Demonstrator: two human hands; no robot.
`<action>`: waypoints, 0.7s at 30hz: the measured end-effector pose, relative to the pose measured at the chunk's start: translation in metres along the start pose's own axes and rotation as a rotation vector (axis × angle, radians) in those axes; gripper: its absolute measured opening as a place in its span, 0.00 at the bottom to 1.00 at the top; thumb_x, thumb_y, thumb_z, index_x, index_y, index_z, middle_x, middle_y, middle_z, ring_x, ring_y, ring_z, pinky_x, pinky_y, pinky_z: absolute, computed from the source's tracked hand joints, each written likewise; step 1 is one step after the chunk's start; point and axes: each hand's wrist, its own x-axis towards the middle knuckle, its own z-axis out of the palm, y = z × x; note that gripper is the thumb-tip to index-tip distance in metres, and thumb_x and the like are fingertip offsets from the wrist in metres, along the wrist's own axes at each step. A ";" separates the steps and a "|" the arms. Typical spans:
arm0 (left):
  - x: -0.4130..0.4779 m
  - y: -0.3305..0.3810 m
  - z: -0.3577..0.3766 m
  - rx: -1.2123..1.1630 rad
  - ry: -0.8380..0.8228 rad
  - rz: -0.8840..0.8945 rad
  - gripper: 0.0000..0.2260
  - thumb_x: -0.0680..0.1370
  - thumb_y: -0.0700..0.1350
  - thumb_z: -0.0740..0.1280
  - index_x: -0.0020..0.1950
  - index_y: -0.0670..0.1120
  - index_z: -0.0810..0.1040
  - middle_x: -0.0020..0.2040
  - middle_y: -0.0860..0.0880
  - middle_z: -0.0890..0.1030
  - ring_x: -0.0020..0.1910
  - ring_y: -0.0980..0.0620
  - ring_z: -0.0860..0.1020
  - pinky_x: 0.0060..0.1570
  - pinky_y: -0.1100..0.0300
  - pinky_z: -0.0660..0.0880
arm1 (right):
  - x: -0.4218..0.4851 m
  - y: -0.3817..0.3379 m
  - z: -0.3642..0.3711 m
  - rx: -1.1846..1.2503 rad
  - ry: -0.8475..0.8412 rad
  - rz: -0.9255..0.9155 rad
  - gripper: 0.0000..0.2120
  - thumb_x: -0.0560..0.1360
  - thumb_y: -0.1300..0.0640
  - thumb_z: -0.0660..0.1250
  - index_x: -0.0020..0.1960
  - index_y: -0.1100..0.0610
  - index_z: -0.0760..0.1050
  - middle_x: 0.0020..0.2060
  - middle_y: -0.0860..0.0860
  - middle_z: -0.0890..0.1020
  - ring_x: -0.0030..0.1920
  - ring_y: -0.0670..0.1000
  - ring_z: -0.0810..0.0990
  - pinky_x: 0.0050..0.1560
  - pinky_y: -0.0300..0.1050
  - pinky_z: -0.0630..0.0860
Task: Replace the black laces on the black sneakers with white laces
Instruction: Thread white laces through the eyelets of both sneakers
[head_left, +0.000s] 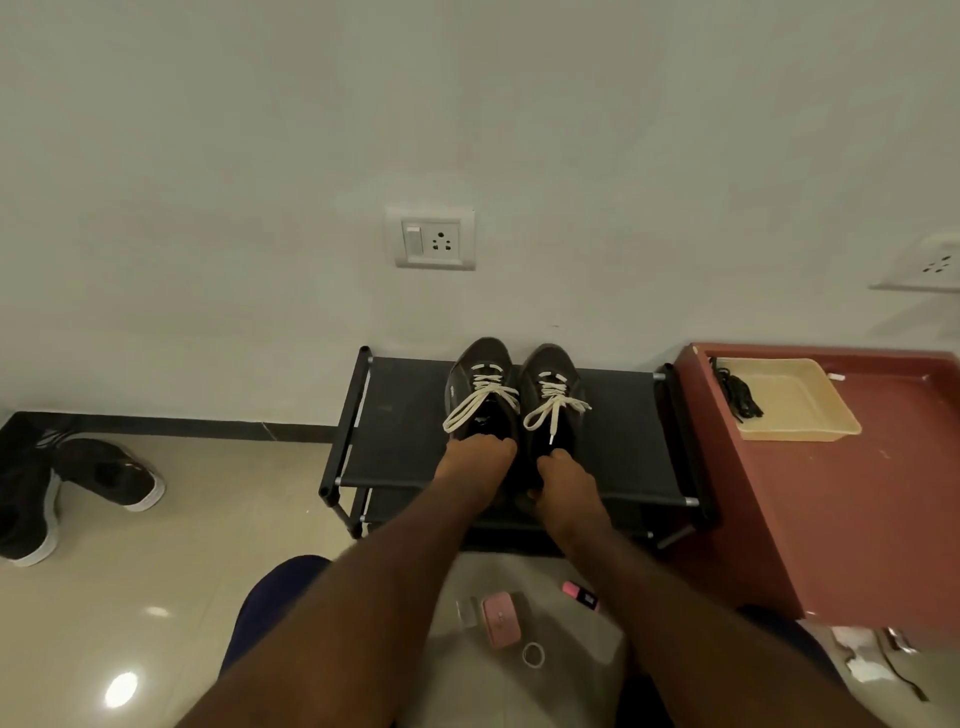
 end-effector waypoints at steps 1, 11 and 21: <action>-0.008 0.003 -0.004 0.007 0.015 0.019 0.19 0.77 0.39 0.67 0.67 0.43 0.70 0.62 0.42 0.76 0.62 0.41 0.75 0.61 0.45 0.74 | -0.009 -0.002 -0.004 -0.005 0.005 -0.002 0.09 0.78 0.56 0.69 0.56 0.57 0.76 0.55 0.52 0.73 0.53 0.55 0.77 0.49 0.44 0.71; -0.108 0.037 -0.030 -0.016 0.068 0.071 0.20 0.74 0.38 0.71 0.65 0.44 0.73 0.61 0.42 0.77 0.62 0.41 0.76 0.62 0.45 0.75 | -0.109 -0.012 -0.040 -0.024 0.083 -0.092 0.10 0.77 0.57 0.67 0.56 0.60 0.77 0.55 0.57 0.77 0.56 0.59 0.78 0.52 0.48 0.72; -0.174 0.068 -0.040 0.083 -0.004 0.106 0.28 0.67 0.37 0.79 0.65 0.44 0.76 0.62 0.43 0.78 0.61 0.42 0.77 0.62 0.49 0.74 | -0.189 -0.017 -0.059 0.043 0.048 -0.087 0.09 0.73 0.57 0.71 0.51 0.60 0.79 0.52 0.58 0.82 0.53 0.60 0.81 0.45 0.41 0.69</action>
